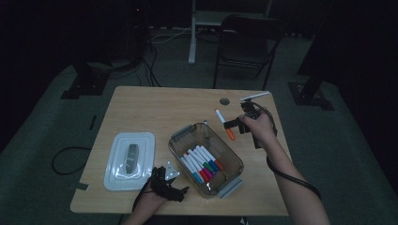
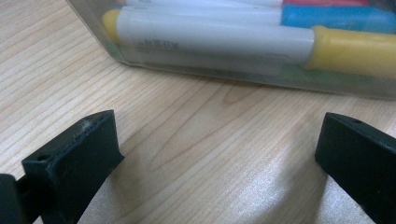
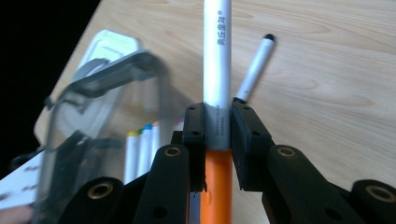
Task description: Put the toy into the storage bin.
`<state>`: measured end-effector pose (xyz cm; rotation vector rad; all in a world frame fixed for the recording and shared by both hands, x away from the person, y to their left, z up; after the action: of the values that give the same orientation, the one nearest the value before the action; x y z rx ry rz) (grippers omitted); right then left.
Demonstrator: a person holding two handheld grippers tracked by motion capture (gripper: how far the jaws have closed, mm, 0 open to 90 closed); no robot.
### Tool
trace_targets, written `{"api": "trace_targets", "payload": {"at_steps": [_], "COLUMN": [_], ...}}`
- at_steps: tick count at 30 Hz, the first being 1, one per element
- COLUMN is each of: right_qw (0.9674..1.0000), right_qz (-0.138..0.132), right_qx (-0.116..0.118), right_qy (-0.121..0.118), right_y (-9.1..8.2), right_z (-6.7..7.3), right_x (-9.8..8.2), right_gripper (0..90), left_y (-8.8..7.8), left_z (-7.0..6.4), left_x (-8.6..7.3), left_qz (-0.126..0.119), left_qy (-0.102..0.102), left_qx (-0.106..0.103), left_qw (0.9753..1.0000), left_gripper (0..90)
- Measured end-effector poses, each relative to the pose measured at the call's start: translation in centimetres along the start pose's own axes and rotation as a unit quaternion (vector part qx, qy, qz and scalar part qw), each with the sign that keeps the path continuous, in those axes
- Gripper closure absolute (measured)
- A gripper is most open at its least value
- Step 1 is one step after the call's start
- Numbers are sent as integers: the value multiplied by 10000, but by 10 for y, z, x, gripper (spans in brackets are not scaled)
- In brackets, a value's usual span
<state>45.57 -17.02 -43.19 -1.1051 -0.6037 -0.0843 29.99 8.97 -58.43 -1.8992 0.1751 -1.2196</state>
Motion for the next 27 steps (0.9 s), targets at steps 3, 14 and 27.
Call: {"api": "trace_targets", "payload": {"at_steps": [3,14,27], "right_qw": [9999,9975,9905], "right_qz": [-131,47,503], "right_qx": [59,614,1028], "right_qy": [-77,-348,-768], "right_y": [-8,-9,18], "right_z": [11,52,102], "right_x": [-3,-24,-55], "right_gripper": [769,769,768], "left_y": [0,0,0], "left_z": [0,0,0], "left_x": [0,0,0], "left_qz": [-3,1,6], "left_qy": [-1,-1,0], "left_qx": [1,-3,-3], "left_qw": [10000,10000,10000], "left_gripper": [4,4,4]}}
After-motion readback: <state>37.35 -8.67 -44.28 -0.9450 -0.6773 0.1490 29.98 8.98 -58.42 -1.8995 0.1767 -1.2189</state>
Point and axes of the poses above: each handheld gripper's, and its own axes: y roughly forward along the jaws, x roughly out of its top, z roughly to its left, the point moved 5 cm from there along y, roughly forward along the jaws, and after that the axes turned 14 degrees about -x, right-handed, at the moved point
